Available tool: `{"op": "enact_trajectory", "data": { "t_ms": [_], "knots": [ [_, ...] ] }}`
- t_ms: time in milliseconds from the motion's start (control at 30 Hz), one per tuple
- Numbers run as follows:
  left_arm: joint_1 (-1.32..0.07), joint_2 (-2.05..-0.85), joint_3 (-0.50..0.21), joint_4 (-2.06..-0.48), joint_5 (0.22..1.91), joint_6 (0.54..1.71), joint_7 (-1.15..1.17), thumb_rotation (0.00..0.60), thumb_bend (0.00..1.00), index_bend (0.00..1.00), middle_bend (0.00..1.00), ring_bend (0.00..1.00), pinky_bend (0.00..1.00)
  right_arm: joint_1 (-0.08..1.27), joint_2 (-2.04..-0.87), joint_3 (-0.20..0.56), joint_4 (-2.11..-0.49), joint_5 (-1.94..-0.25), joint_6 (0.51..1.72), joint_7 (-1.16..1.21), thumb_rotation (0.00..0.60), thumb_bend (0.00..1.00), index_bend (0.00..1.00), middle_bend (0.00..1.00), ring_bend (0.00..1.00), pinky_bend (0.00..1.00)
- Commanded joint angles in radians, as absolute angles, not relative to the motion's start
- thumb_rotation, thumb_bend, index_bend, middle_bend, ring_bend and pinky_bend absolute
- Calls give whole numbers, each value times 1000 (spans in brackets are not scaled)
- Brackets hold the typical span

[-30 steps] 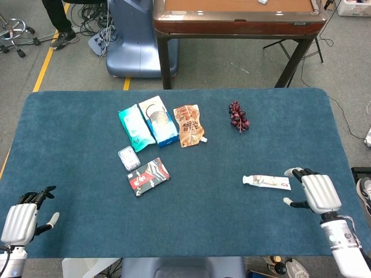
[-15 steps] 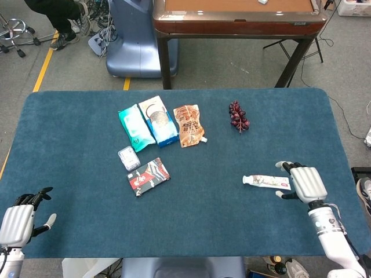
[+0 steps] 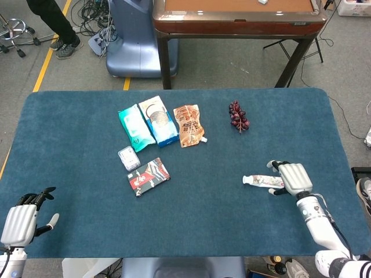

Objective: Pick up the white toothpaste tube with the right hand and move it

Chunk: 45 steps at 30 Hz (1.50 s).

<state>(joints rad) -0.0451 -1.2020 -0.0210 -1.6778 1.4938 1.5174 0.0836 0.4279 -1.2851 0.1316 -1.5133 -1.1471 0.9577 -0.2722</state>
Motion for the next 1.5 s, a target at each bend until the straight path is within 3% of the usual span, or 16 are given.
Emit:
{"op": "enact_trajectory", "data": {
  "t_ms": [33,733,1200,1500],
  "knots": [
    [-42,-1201,-21,-1678,1491,1520,83,600,255,204,368,333,199,460,-1326,132,-1466,-1133,925,-279,600,137,340,411,335,453],
    [-31,-1206,-22,-1667,1472,1516,72,600,255,204,368,333,199,549,-1424,118,-1351,-1050,838,-333,600,151,390,445,335,453],
    [-32,-1216,-23,-1657,1472,1510,62,600,255,205,368,333,199,552,-1421,82,-1361,-1038,847,-367,600,239,464,477,345,453],
    [-32,-1219,-24,-1652,1468,1506,55,600,255,205,368,333,199,564,-1419,74,-1373,-1019,847,-399,600,384,573,547,411,453]
  ]
}}
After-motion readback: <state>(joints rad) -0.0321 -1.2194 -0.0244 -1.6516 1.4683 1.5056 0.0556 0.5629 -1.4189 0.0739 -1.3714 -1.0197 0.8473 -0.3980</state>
